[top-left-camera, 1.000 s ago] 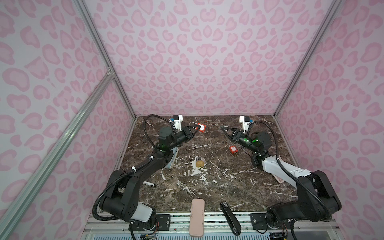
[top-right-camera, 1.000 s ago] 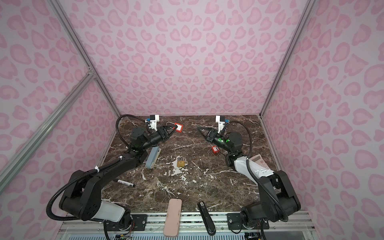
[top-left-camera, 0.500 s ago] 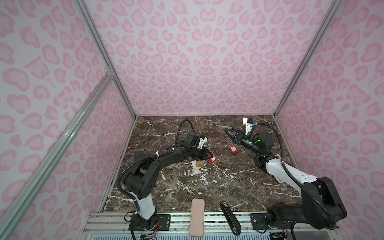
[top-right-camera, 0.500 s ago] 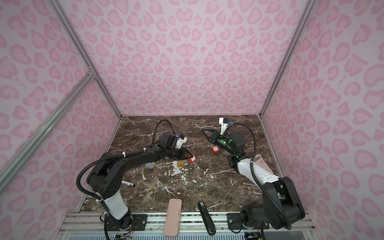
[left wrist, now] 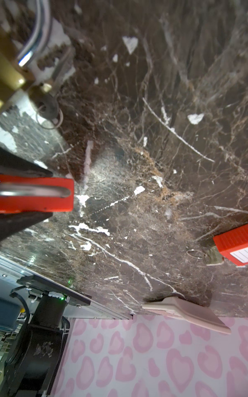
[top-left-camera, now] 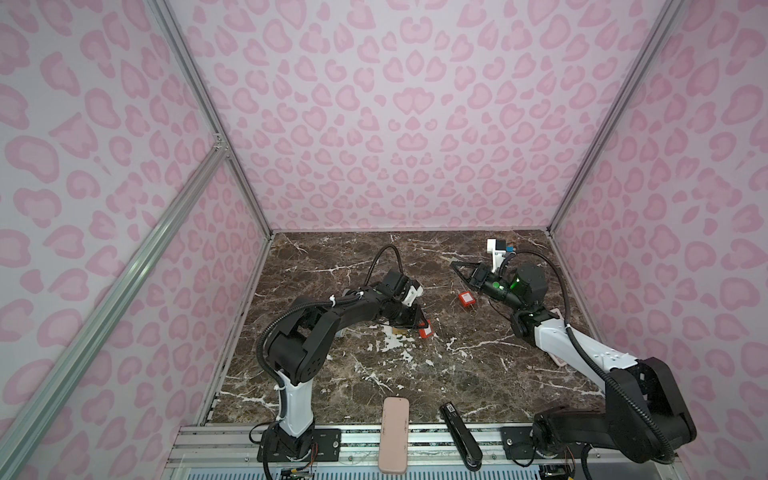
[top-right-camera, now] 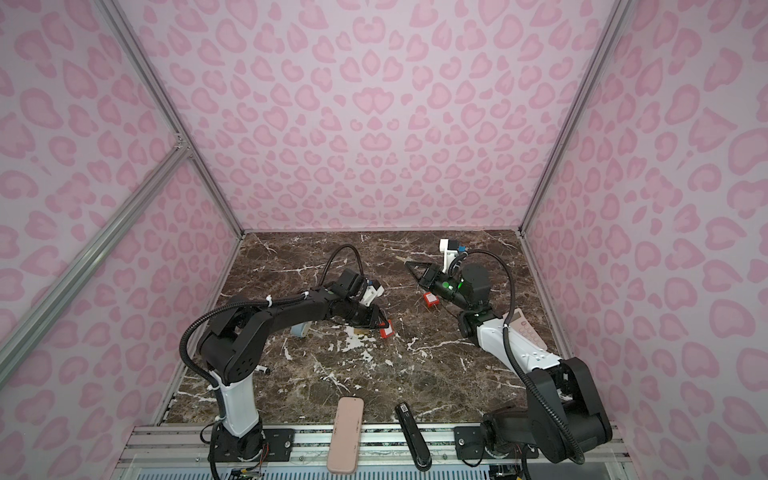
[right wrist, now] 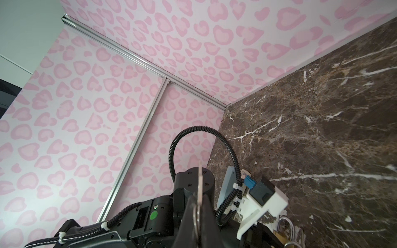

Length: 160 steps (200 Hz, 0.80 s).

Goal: Lock with the key

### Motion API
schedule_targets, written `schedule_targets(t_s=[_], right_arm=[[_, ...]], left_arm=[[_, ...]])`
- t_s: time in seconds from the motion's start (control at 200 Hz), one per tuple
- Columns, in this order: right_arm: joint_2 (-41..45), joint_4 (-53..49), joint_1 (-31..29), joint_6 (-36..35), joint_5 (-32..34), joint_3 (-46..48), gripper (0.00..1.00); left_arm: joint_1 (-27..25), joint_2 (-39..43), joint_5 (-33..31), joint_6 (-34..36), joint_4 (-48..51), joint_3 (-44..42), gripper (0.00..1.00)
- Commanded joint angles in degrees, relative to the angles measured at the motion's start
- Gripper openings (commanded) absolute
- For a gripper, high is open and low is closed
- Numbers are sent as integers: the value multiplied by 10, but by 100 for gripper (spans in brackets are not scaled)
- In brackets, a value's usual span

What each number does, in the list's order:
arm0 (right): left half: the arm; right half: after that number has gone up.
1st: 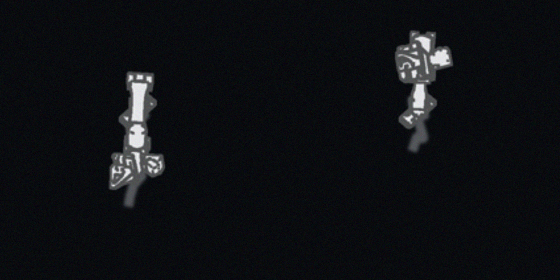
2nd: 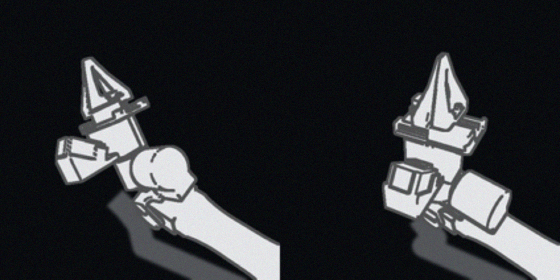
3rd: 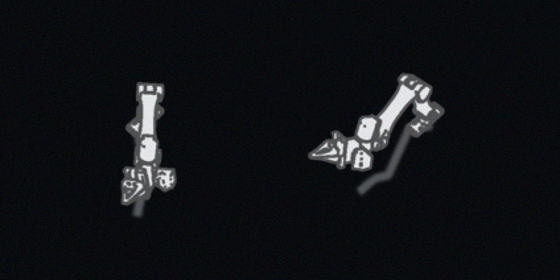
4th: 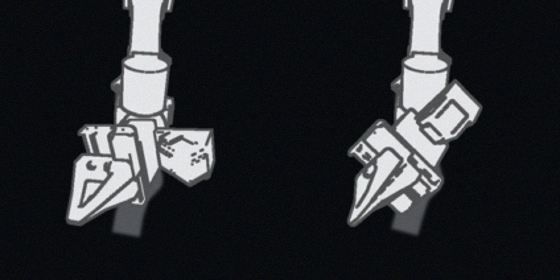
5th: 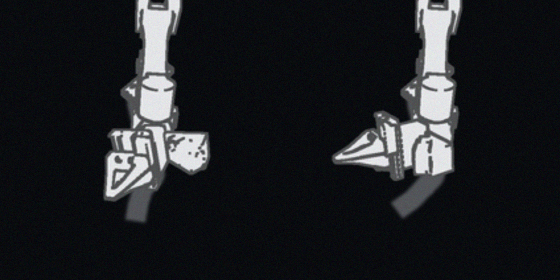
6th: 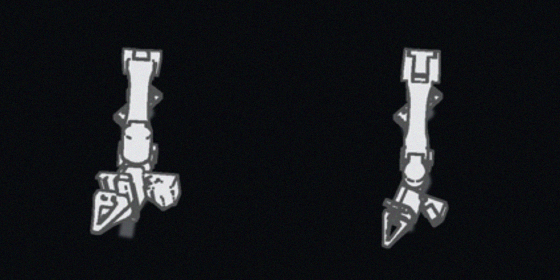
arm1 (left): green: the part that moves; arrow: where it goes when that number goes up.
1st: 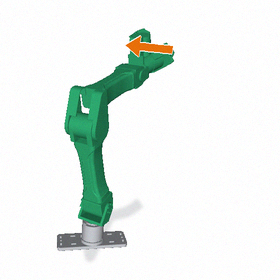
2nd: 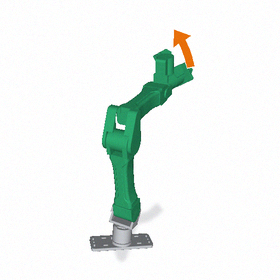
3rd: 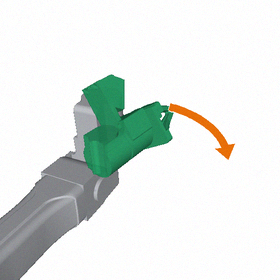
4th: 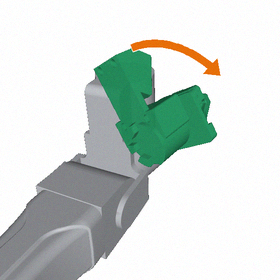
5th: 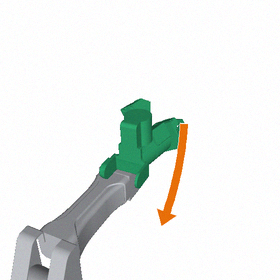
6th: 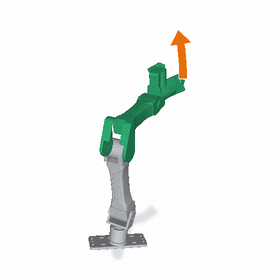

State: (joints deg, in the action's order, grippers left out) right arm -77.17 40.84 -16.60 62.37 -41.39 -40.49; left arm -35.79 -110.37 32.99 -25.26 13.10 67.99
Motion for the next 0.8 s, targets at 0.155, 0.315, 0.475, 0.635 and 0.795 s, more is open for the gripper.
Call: schedule_targets(t_s=[0.155,0.315,0.475,0.635,0.795], right_arm=[[2,12,-1,-5,-1,5,0],[7,6,0,-9,-3,7,0],[12,-1,0,-14,-1,3,0],[11,-4,0,-15,-1,1,0],[10,-6,-1,-15,-2,-5,0]], left_arm=[[0,-11,-15,24,15,20,11],[0,-23,-2,27,14,31,11],[0,-27,-1,26,13,27,16],[-1,-26,-7,24,5,27,32],[0,-28,-12,23,4,30,41]])
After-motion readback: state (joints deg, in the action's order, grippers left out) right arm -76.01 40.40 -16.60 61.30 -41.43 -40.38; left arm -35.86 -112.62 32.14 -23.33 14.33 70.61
